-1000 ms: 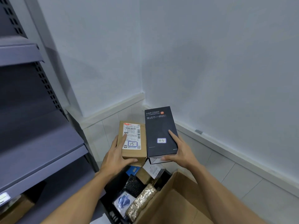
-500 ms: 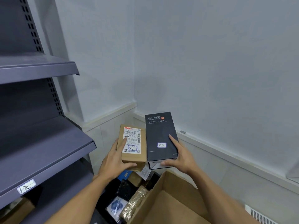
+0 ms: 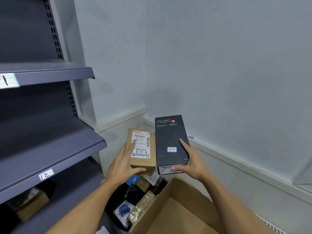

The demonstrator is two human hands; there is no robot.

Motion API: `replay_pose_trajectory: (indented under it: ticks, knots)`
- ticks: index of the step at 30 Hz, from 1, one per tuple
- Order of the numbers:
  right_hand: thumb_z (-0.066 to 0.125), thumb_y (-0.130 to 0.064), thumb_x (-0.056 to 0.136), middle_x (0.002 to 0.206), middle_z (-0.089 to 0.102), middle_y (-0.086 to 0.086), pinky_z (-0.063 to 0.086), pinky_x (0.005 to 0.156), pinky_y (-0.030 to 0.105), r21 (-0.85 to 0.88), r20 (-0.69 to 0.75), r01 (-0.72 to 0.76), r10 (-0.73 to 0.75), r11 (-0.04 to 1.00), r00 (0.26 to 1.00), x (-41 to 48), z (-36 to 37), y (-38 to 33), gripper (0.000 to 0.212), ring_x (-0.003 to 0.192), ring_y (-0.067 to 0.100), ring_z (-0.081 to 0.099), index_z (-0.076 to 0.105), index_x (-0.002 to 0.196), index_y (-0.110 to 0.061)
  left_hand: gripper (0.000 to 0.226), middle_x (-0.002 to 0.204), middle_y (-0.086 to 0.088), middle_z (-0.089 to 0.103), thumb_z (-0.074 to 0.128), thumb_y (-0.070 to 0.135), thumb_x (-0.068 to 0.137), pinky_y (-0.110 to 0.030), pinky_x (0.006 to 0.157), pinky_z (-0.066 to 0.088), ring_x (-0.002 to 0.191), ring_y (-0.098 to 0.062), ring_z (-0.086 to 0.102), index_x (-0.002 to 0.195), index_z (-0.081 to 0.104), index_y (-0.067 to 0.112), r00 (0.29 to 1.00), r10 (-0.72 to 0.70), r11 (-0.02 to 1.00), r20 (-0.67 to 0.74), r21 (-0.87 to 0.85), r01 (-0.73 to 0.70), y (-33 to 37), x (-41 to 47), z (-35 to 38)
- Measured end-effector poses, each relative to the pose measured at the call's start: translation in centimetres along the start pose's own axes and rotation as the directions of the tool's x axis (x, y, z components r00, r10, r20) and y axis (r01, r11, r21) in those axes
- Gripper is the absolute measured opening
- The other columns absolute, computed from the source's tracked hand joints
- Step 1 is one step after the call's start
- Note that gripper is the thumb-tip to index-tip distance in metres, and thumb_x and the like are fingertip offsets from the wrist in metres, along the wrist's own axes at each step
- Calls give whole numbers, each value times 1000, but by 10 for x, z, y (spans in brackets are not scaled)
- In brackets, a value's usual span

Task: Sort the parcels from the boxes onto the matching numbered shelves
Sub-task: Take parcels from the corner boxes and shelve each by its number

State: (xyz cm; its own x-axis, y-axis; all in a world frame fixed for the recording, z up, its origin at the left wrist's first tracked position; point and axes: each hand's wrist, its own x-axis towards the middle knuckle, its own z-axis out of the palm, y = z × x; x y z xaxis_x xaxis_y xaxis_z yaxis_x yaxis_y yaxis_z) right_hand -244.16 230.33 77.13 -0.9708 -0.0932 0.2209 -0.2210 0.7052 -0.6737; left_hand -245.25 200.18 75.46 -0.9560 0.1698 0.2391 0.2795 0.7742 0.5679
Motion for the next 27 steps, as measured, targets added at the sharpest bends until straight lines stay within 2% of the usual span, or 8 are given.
replay_pose_trajectory:
  ticks: [6,11,17,21,27]
  knots:
    - [71,-88,43,157,32,-6,37,114,50,-21,44,20,-19,1000,999,-2,-13,10,134,145,22,32,16,157,-45,121,166,1,8,77,68,68,-49,110,41,144,-26,33,159,4,37,998,-54,997,-26,50,56,20,-17,4]
    - [83,-68,55,153,34,-5,41,111,47,4,77,65,-65,998,995,-9,-18,15,124,137,18,38,15,156,-43,120,166,3,9,76,69,68,-48,110,40,142,-27,36,158,4,38,993,-106,988,-58,105,112,35,-37,9]
    - [78,-76,47,155,35,-5,41,111,49,50,134,99,-104,994,985,-17,-16,22,125,143,22,36,16,154,-52,119,166,3,9,76,69,69,-51,112,38,142,-27,36,158,5,38,978,-175,970,-109,152,191,43,-69,5]
    - [77,-76,46,159,33,-5,37,113,51,71,174,124,-134,990,976,-22,-7,19,127,147,24,31,15,154,-52,119,166,5,8,77,68,68,-48,111,38,141,-28,38,158,5,39,961,-229,952,-156,168,255,47,-96,-2]
    - [93,-50,60,148,43,-3,42,110,46,133,227,224,-249,966,941,-28,13,-6,122,135,21,44,19,156,-44,120,167,4,8,75,74,65,-48,110,40,140,-32,40,157,2,45,924,-317,919,-212,173,355,41,-140,-17]
